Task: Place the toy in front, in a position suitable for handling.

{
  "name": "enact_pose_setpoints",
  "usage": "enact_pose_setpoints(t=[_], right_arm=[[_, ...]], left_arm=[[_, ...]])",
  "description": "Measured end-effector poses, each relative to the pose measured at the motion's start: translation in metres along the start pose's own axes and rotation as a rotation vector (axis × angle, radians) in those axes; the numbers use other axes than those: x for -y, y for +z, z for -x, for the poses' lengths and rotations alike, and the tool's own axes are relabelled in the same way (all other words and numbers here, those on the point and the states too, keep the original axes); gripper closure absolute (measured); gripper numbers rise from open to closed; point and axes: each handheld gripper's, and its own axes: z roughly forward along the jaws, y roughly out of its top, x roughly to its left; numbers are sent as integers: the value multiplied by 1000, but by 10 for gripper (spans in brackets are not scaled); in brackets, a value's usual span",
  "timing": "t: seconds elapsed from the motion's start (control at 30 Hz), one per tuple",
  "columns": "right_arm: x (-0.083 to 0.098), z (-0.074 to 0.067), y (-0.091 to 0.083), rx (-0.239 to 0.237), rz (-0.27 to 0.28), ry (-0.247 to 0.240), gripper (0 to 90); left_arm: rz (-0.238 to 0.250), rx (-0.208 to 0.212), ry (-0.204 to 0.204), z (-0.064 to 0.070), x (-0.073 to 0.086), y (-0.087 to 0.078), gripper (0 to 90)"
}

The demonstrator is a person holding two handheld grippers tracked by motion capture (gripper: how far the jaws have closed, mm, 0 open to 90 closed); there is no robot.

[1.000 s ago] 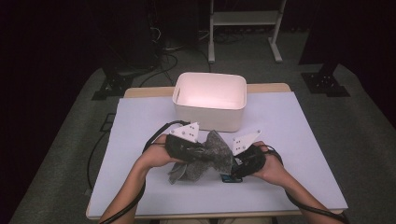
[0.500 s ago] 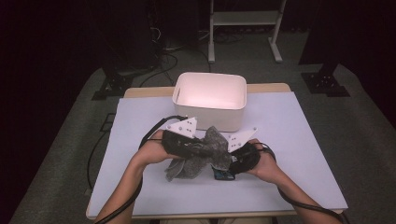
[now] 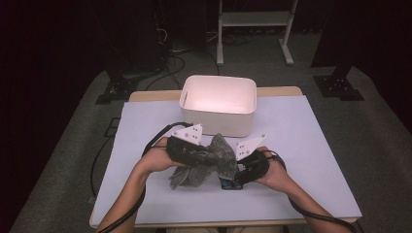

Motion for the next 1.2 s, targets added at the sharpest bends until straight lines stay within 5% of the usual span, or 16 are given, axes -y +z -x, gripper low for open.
enact_pose_setpoints(t=[0.5,0.67,0.83,0.97,1.2], right_arm=[[4,-2,-6,22,19,-5,557],[3,-5,-5,31,15,-19,558],[2,-4,-4,32,15,-10,557],[4,-5,-6,39,23,-6,558],[16,-1,-15,29,67,44,558]], left_arm=[[-8,-1,-9,-1,8,-5,749],[68,-6,-24,-1,11,-17,747],[80,16,15,1,-9,-9,748],[41,24,46,-1,-26,8,747],[23,14,44,-5,-27,10,748]])
